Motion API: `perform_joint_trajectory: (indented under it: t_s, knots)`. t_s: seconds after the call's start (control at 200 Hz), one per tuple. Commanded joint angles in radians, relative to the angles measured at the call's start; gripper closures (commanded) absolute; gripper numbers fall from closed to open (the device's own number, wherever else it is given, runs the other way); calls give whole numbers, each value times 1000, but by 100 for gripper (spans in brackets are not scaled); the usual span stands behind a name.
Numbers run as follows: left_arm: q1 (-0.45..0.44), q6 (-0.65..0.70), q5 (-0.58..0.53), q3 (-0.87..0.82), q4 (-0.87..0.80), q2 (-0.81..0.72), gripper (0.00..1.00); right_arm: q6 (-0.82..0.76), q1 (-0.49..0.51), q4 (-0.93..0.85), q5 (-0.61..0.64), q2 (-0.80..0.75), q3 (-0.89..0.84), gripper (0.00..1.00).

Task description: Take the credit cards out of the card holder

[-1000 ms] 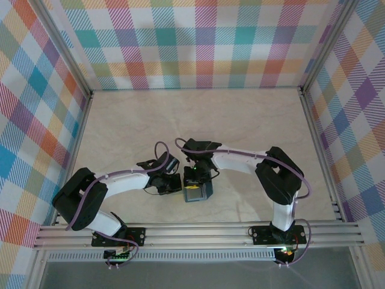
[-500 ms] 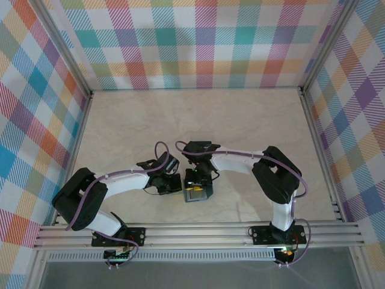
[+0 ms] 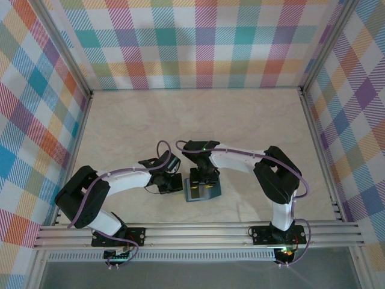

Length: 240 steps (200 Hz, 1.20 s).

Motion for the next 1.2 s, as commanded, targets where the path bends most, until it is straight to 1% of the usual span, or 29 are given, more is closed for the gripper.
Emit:
perform_joint_trajectory:
  t_s: [0.0,0.22,0.355,0.545,0.685,0.855,1.0,1.195]
  knots:
    - [3,24,-16,-7,-32,61,91,-35,5,-121,88,13,33,48]
    - [4,30,-20,9,-53,67,91,-54,4,-146,123,33,32,46]
    - [5,31,-30,15,-67,59,91,-51,2,-146,143,30,21,47]
    - [4,38,-41,31,-95,52,91,-51,-37,-114,160,-24,-55,47]
    - [3,50,-47,51,-119,57,91,-59,-58,-87,157,-36,-110,48]
    - [4,52,-49,75,-139,64,91,-62,-63,-58,140,-61,-155,48]
    - [3,63,-64,103,-170,58,91,-62,-66,-58,151,-89,-171,48]
    - [3,79,-72,157,-213,44,91,-62,-75,-41,125,-171,-200,48]
